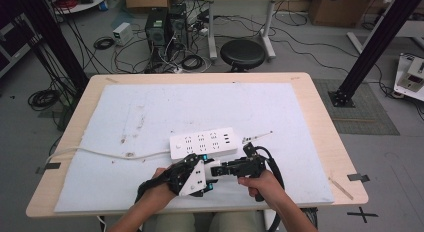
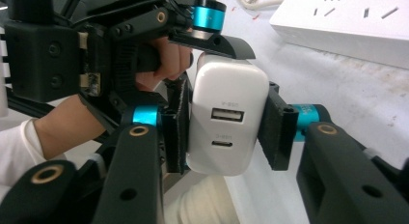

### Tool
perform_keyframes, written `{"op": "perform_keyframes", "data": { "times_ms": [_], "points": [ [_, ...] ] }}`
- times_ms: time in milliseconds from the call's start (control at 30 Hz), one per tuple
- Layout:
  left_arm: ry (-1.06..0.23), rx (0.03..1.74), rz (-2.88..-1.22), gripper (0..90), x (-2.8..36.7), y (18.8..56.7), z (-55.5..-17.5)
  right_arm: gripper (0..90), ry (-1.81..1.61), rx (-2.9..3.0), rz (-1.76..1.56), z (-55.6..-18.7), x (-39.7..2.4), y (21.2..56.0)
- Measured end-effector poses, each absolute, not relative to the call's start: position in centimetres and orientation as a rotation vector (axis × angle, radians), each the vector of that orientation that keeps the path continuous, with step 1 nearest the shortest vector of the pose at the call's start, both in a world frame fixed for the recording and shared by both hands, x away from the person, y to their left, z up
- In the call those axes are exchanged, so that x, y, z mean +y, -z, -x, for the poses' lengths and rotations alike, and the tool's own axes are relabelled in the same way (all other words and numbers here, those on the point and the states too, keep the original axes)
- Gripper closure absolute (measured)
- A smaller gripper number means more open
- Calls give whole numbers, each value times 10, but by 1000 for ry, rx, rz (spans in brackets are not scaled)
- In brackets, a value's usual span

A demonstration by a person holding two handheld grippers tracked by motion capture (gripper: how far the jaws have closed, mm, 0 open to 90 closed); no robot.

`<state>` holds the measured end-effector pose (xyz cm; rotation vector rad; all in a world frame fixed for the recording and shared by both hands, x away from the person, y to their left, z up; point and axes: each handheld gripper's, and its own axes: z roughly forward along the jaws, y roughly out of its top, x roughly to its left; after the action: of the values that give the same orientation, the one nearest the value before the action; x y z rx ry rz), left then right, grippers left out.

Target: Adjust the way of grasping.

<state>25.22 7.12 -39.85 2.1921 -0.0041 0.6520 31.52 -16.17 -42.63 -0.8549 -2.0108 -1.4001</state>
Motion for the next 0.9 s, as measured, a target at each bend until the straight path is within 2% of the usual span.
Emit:
{"op": "perform_keyframes", "data": {
  "times_ms": [100,200,300,333,467,567,667,900],
  "points": [
    [-604,38,-2178,402,73,400,-254,636,1408,-2039,849,-314,-162,425],
    [-547,114,-2171,299,78,402,-259,637,1420,-2081,860,-313,-166,424],
    [-547,114,-2171,298,78,402,-259,637,1438,-2088,865,-313,-168,423],
    [-473,213,-2144,279,93,407,-263,637,1483,-2127,878,-313,-175,419],
    [-429,305,-2088,278,108,411,-266,638,1519,-2233,900,-311,-181,414],
    [-370,460,-1964,275,129,411,-272,638,1520,-2296,909,-310,-186,410],
    [-365,553,-1890,243,149,409,-276,638,1507,-2345,919,-312,-192,404],
    [-404,633,-1829,243,175,402,-278,638,1452,-2513,904,-315,-203,391]
  ]
}}
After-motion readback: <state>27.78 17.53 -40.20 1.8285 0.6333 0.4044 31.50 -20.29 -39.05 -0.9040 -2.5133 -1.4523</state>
